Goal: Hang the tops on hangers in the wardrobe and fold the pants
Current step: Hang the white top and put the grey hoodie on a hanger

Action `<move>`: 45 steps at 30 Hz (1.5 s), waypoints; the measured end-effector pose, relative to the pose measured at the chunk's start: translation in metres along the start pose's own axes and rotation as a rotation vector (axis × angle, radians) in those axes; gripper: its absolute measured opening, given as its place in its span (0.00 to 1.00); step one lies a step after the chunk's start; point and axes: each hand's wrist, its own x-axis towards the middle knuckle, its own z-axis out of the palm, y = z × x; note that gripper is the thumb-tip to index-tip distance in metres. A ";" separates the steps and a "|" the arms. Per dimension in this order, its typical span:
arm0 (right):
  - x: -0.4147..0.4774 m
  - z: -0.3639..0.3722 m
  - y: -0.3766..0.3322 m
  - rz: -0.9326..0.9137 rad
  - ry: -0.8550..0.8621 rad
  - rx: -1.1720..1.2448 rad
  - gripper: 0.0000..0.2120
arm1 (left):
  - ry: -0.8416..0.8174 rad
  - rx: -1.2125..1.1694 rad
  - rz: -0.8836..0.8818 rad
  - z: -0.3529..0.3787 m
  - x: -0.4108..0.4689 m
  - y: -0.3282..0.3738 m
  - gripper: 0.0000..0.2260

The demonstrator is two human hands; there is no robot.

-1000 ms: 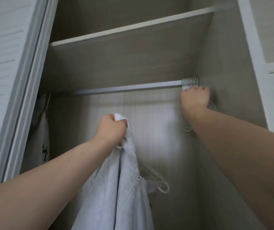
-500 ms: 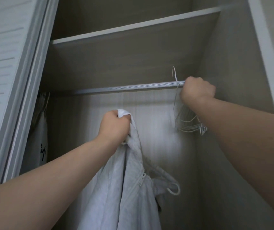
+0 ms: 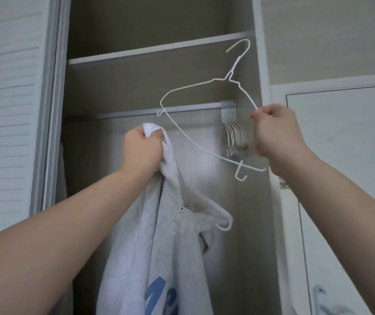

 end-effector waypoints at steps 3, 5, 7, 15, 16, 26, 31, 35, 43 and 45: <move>-0.061 -0.049 -0.020 0.069 0.019 0.123 0.04 | 0.003 0.002 -0.042 -0.020 -0.036 0.023 0.10; -0.103 -0.082 -0.035 0.088 0.056 0.167 0.05 | 0.012 0.003 -0.062 -0.034 -0.062 0.037 0.11; -0.142 -0.112 -0.049 0.118 0.075 0.238 0.03 | -0.004 -0.003 -0.086 -0.049 -0.092 0.053 0.14; -0.229 -0.204 -0.089 0.559 -0.147 0.262 0.10 | -0.110 0.017 -0.349 -0.100 -0.202 0.080 0.07; -0.238 -0.213 -0.093 0.591 -0.165 0.256 0.11 | -0.137 0.027 -0.388 -0.105 -0.214 0.079 0.07; -0.332 -0.303 -0.104 0.598 -0.295 -0.207 0.30 | -0.334 0.182 -0.617 -0.138 -0.313 0.056 0.05; -0.370 -0.326 -0.094 0.577 -0.314 -0.360 0.31 | -0.423 0.182 -0.847 -0.136 -0.344 0.047 0.06; -0.404 -0.335 -0.099 0.526 -0.383 -0.384 0.28 | -0.551 0.058 -1.143 -0.137 -0.364 0.041 0.05; -0.453 -0.328 -0.106 0.595 -0.625 -0.278 0.24 | -0.630 0.067 -1.138 -0.146 -0.398 0.025 0.16; -0.459 -0.323 -0.103 0.565 -0.659 -0.316 0.23 | -0.663 0.152 -1.032 -0.149 -0.404 0.020 0.15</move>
